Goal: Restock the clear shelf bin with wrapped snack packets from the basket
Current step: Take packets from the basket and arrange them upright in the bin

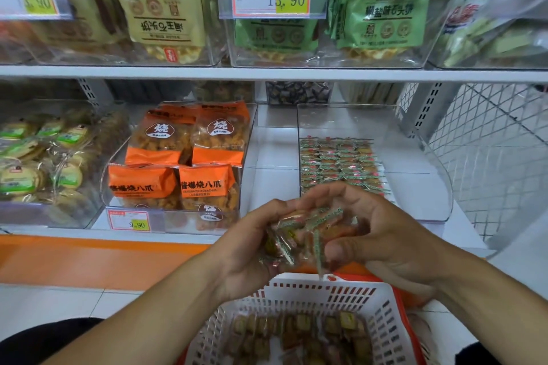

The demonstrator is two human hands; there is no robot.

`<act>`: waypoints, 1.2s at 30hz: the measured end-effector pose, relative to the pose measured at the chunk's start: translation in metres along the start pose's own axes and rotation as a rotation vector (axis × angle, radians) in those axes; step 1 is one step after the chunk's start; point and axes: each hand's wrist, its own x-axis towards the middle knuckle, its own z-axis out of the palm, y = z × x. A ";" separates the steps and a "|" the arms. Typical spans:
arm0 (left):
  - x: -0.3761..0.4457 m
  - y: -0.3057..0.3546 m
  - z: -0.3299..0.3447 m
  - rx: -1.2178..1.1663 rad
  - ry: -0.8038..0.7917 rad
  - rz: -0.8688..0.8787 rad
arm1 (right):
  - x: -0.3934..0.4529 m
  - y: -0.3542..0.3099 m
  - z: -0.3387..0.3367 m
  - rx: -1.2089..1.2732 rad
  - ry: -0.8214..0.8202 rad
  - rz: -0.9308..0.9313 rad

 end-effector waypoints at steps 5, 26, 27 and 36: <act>0.002 -0.002 -0.001 -0.051 0.164 0.053 | 0.001 -0.006 -0.002 0.197 0.202 -0.025; 0.012 -0.026 0.007 0.083 0.297 0.295 | 0.008 0.023 0.006 0.122 0.550 0.118; 0.013 -0.026 0.007 0.075 0.290 0.284 | 0.008 0.023 0.005 0.096 0.570 0.111; 0.015 -0.023 0.007 0.023 0.252 0.280 | 0.007 0.022 -0.003 0.250 0.612 0.064</act>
